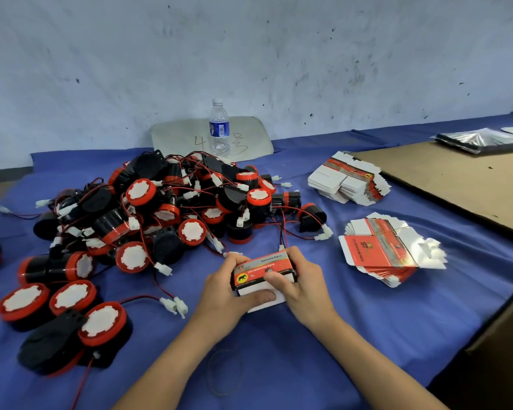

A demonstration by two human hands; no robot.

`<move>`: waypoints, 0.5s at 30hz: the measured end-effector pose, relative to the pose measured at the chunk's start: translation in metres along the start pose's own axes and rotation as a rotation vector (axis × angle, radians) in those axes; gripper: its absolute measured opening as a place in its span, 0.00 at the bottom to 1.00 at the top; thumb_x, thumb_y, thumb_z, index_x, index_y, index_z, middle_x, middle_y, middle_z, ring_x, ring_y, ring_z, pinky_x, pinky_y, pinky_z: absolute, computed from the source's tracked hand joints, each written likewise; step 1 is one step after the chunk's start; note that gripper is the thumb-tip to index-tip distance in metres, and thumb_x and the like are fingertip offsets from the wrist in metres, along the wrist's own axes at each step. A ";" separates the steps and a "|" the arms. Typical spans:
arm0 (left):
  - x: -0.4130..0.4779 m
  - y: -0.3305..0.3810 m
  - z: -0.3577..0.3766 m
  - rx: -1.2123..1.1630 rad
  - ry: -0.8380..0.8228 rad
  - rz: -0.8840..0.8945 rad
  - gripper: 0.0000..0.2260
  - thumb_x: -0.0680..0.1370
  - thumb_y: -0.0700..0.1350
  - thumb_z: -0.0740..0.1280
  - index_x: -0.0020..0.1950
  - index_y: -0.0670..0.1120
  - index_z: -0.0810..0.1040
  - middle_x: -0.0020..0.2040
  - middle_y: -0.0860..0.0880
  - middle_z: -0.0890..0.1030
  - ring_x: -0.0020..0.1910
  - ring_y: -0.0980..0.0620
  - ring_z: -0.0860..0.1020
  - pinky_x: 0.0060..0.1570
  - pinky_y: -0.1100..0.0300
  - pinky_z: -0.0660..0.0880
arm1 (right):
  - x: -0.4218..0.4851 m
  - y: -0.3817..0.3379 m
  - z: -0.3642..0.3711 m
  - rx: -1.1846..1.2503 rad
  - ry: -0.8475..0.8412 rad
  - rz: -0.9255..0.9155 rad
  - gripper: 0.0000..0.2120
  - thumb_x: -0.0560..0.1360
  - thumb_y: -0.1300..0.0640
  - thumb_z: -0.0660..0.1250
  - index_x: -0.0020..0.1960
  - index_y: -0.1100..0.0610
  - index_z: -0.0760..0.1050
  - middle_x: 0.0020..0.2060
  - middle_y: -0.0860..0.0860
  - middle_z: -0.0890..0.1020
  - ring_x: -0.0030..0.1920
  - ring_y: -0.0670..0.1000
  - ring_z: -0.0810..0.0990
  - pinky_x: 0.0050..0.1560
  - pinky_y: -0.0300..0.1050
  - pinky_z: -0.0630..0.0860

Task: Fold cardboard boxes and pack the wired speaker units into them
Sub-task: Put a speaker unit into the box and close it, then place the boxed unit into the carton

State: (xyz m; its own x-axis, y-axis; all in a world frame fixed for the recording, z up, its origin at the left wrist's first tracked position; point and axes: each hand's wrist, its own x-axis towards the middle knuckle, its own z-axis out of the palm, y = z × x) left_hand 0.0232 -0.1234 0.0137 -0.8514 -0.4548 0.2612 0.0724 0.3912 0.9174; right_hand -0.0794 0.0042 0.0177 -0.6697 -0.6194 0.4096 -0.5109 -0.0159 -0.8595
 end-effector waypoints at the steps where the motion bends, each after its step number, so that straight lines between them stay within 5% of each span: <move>1: 0.000 -0.001 0.000 0.009 0.002 0.001 0.27 0.57 0.61 0.77 0.51 0.56 0.73 0.45 0.60 0.83 0.41 0.62 0.81 0.39 0.69 0.75 | -0.001 0.000 0.001 -0.005 0.004 0.008 0.22 0.64 0.34 0.66 0.40 0.54 0.69 0.31 0.40 0.79 0.31 0.40 0.74 0.33 0.33 0.69; 5: 0.002 -0.005 0.003 -0.034 0.017 0.046 0.33 0.61 0.52 0.82 0.62 0.59 0.71 0.53 0.62 0.79 0.51 0.61 0.80 0.48 0.67 0.76 | -0.011 -0.003 -0.002 -0.159 0.150 0.010 0.19 0.63 0.34 0.67 0.45 0.47 0.72 0.37 0.40 0.83 0.38 0.39 0.80 0.37 0.33 0.73; 7: 0.005 -0.006 0.000 -0.108 0.050 0.029 0.33 0.64 0.46 0.80 0.64 0.59 0.68 0.57 0.56 0.77 0.52 0.58 0.80 0.50 0.64 0.77 | -0.015 -0.009 -0.009 -0.088 0.314 0.009 0.14 0.65 0.41 0.73 0.45 0.44 0.72 0.38 0.39 0.83 0.39 0.39 0.81 0.38 0.29 0.72; 10: 0.012 -0.009 -0.006 -0.232 0.148 -0.015 0.31 0.71 0.36 0.73 0.68 0.56 0.65 0.56 0.45 0.78 0.45 0.59 0.81 0.45 0.69 0.76 | -0.016 -0.026 -0.039 0.000 0.538 0.003 0.17 0.67 0.56 0.77 0.48 0.47 0.72 0.42 0.49 0.82 0.41 0.48 0.82 0.40 0.38 0.77; 15: 0.014 -0.018 -0.010 -0.234 0.158 -0.023 0.31 0.73 0.38 0.71 0.73 0.51 0.62 0.51 0.47 0.81 0.42 0.68 0.80 0.44 0.75 0.75 | -0.024 -0.078 -0.136 -0.145 0.972 -0.185 0.21 0.68 0.51 0.74 0.53 0.40 0.66 0.55 0.53 0.76 0.56 0.52 0.79 0.55 0.48 0.78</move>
State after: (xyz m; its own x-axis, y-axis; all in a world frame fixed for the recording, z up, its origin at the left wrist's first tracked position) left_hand 0.0149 -0.1451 0.0041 -0.7642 -0.5876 0.2659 0.1873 0.1923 0.9633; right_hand -0.0967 0.1271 0.1161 -0.6894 0.2954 0.6614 -0.6694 0.0890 -0.7376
